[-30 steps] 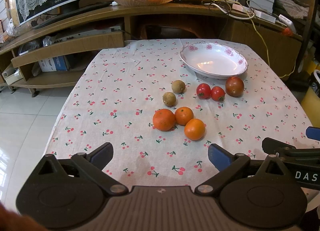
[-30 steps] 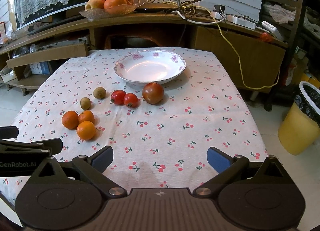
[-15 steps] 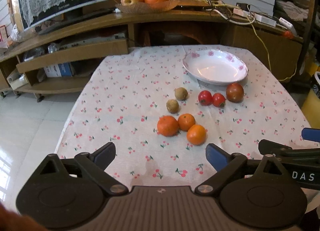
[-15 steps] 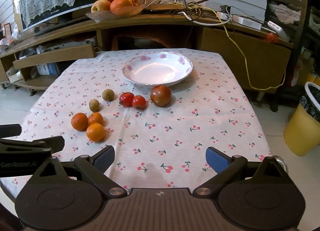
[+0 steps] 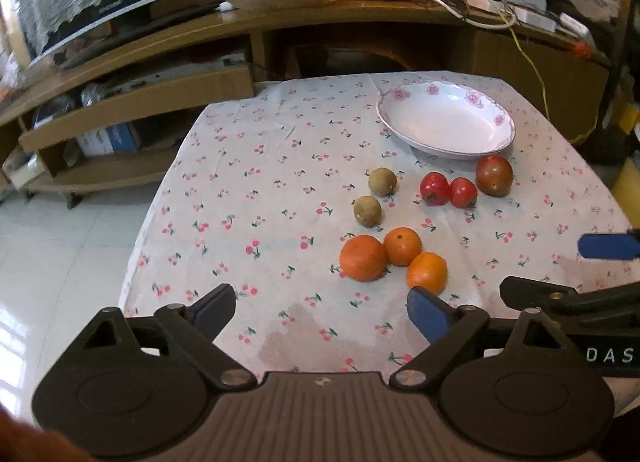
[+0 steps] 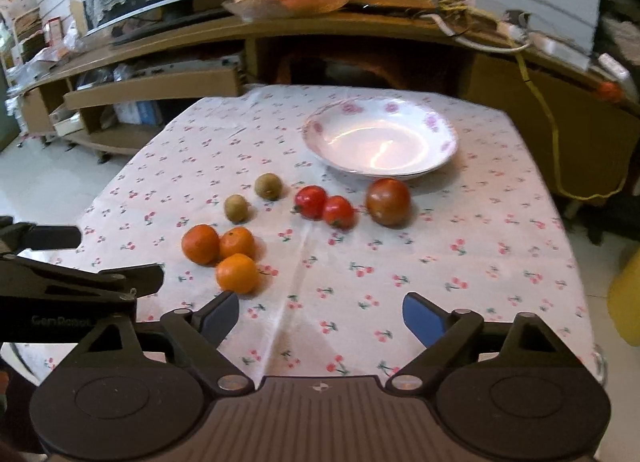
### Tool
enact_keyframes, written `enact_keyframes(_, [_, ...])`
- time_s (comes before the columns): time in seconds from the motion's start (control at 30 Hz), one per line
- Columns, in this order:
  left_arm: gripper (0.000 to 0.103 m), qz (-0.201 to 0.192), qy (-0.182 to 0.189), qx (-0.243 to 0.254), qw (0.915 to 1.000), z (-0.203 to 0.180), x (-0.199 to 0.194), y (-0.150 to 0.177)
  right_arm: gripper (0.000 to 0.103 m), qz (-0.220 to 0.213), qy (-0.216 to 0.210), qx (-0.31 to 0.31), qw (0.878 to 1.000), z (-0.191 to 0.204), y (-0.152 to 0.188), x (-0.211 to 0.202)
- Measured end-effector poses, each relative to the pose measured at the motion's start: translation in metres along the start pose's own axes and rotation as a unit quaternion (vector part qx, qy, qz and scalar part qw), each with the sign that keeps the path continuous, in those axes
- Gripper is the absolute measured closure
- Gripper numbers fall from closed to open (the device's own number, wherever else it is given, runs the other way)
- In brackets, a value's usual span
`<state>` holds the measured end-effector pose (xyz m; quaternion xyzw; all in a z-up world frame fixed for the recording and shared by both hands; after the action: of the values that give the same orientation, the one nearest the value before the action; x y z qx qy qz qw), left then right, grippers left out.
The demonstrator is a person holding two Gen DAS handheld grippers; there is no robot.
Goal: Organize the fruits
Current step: 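Grasp an orange with the right gripper while the left gripper grasps another orange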
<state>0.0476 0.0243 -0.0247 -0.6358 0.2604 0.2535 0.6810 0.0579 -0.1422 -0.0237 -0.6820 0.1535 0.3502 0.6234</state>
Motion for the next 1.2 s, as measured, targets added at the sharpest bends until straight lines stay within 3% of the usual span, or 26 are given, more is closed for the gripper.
enact_keyframes(0.23, [0.006,0.014,0.01,0.043,0.9989,0.013,0.012,-0.005,0.017,0.015,-0.064,-0.046,0.997,0.018,-0.007,0.013])
enact_keyframes(0.47, [0.006,0.028,0.023,0.026,0.999,0.03,0.025,-0.006,0.032,0.038,-0.119,-0.063,0.99,0.025,-0.017,0.037])
enact_keyframes(0.73, [0.006,0.03,0.031,0.014,0.999,0.039,0.03,-0.001,0.043,0.063,-0.135,-0.08,0.986,0.032,-0.013,0.057])
enact_keyframes(0.87, [0.006,0.023,0.041,0.022,0.9987,0.034,0.031,-0.005,0.064,0.075,-0.143,-0.086,0.983,0.036,-0.011,0.065])
enact_keyframes(1.2, [0.008,0.017,0.068,0.049,0.9963,0.01,0.039,-0.011,0.07,0.074,-0.133,-0.08,0.985,0.019,-0.012,0.063])
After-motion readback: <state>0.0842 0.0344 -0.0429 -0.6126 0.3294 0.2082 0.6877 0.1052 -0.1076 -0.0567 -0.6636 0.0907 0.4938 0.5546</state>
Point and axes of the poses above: each gripper's, at about its wrist camera, not at the fingertips, and x roughly the way its jaws point, z to its left, y to its underside, the point moved 3 cm from there along x, roughly the way its jaws point, and after that the axes turned 7 degrees about -z, right-handed, at the moved point
